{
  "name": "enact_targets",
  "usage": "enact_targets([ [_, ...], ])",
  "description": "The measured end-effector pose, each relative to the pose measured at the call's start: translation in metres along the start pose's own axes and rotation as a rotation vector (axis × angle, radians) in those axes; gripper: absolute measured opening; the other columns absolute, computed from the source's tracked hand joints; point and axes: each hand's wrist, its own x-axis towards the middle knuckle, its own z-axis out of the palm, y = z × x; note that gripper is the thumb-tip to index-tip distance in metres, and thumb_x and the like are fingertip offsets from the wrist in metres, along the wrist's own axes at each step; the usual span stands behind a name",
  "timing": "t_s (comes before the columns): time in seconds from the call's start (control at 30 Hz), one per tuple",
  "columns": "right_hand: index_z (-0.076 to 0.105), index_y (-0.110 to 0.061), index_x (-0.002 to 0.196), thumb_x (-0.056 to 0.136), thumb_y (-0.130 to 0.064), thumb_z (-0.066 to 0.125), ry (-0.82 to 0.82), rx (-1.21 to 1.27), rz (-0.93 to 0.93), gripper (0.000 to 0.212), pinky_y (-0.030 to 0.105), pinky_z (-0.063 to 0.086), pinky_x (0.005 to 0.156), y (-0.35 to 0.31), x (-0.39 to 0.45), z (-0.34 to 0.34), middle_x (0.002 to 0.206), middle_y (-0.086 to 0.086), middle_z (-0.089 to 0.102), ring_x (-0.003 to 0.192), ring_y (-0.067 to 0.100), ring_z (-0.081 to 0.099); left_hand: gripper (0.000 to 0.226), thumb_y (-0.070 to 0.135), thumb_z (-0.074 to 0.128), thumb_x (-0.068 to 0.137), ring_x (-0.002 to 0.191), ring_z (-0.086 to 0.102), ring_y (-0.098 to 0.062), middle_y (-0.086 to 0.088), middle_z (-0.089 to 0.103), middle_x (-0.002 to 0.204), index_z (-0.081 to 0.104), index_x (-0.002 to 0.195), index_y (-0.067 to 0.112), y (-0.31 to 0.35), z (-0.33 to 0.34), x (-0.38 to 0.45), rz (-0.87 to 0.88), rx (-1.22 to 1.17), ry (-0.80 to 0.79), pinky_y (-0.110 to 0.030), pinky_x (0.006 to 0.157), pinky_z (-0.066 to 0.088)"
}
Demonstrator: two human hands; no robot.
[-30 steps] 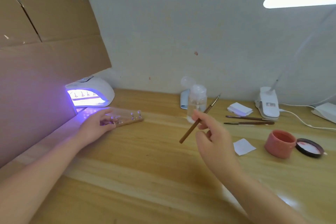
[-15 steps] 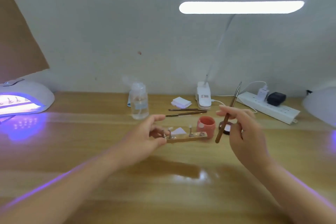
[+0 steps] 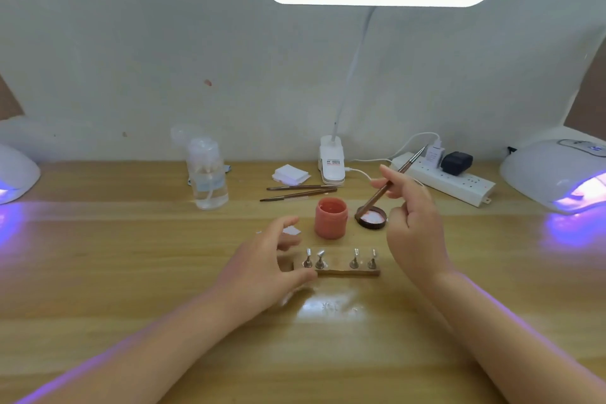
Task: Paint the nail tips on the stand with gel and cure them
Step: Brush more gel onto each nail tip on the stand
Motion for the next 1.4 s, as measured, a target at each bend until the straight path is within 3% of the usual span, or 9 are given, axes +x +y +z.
enact_targets([
  [0.2,0.053,-0.041,0.119,0.079,0.023,0.031,-0.303,0.212,0.049,0.079,0.007,0.044,0.07,-0.042,-0.013,0.015,0.108,-0.011,0.066,0.08,-0.007,0.057,0.042,0.043,0.076,0.079,0.105,0.056,-0.001,0.023,0.062,0.104,0.053,0.113,0.05,0.007,-0.008,-0.007,0.37,-0.076,0.343,-0.005,0.088,0.037],
  [0.33,0.047,-0.027,0.14,0.079,0.02,0.03,-0.614,0.233,0.087,0.079,0.028,0.041,0.106,-0.054,-0.031,0.026,0.123,-0.007,0.063,0.12,0.001,0.053,0.03,0.037,0.071,0.083,0.087,0.065,-0.011,0.013,0.066,0.094,0.054,0.107,0.041,0.012,-0.006,-0.012,0.506,-0.218,0.309,-0.02,0.078,0.05],
  [0.43,0.042,-0.023,0.145,0.078,0.019,0.03,-0.715,0.183,0.062,0.079,0.017,0.036,0.106,-0.057,-0.035,0.025,0.122,-0.01,0.063,0.123,-0.003,0.049,0.02,0.027,0.066,0.086,0.075,0.059,-0.007,0.016,0.062,0.085,0.053,0.1,0.033,0.013,-0.006,-0.013,0.575,-0.196,0.339,-0.014,0.071,0.047],
  [0.57,0.033,-0.032,0.147,0.086,0.013,0.037,-0.745,0.185,0.142,0.076,0.014,0.042,0.098,-0.058,-0.031,0.019,0.131,-0.013,0.056,0.117,-0.008,0.05,0.007,0.033,0.058,0.087,0.076,0.065,-0.005,0.018,0.066,0.085,0.056,0.092,0.037,0.018,-0.006,-0.014,0.448,-0.269,0.385,-0.013,0.067,0.05],
  [0.67,0.039,-0.042,0.139,0.084,-0.004,0.052,-0.63,0.144,0.122,0.069,0.013,0.045,0.067,-0.061,-0.023,0.008,0.102,-0.023,0.068,0.086,-0.01,0.06,0.007,0.033,0.062,0.086,0.071,0.068,-0.006,0.014,0.069,0.079,0.056,0.087,0.035,0.023,-0.01,-0.012,0.353,-0.352,0.464,-0.015,0.063,0.051],
  [0.77,0.057,-0.044,0.107,0.075,-0.045,0.06,-0.453,-0.331,-0.071,0.033,0.02,0.042,0.059,-0.054,-0.003,-0.015,0.072,-0.025,0.065,0.073,-0.007,0.058,0.009,0.015,0.064,0.093,0.067,0.07,-0.014,0.001,0.072,0.076,0.062,0.087,0.022,0.026,-0.017,-0.006,0.242,-0.541,0.489,-0.02,0.059,0.054],
  [0.9,0.063,-0.038,0.091,0.049,-0.083,0.061,-0.724,-0.758,0.105,0.062,0.023,0.036,0.056,-0.03,0.028,-0.045,0.074,-0.019,0.057,0.074,-0.002,0.055,0.02,0.011,0.053,0.099,0.071,0.072,-0.023,-0.008,0.074,0.077,0.072,0.095,0.015,0.027,-0.027,0.006,0.104,-0.801,0.427,-0.027,0.062,0.057],
  [1.13,0.068,-0.038,0.101,0.051,-0.062,0.084,-0.954,-0.416,0.241,0.057,0.022,0.037,0.058,0.008,0.024,-0.039,0.06,-0.016,0.055,0.052,-0.002,0.049,0.018,0.024,0.057,0.099,0.055,0.062,-0.011,0.005,0.066,0.062,0.067,0.089,0.014,0.038,-0.029,0.041,0.055,-0.821,0.404,-0.023,0.048,0.05],
  [1.4,0.073,-0.025,0.089,0.064,-0.045,0.085,-0.868,-0.285,0.201,0.034,0.014,0.031,0.049,0.027,0.017,-0.027,0.048,-0.015,0.05,0.047,0.0,0.043,0.017,0.025,0.06,0.096,0.041,0.055,-0.007,0.001,0.059,0.06,0.051,0.086,0.016,0.059,-0.009,0.067,0.038,-0.54,0.476,-0.023,0.04,0.047],
])
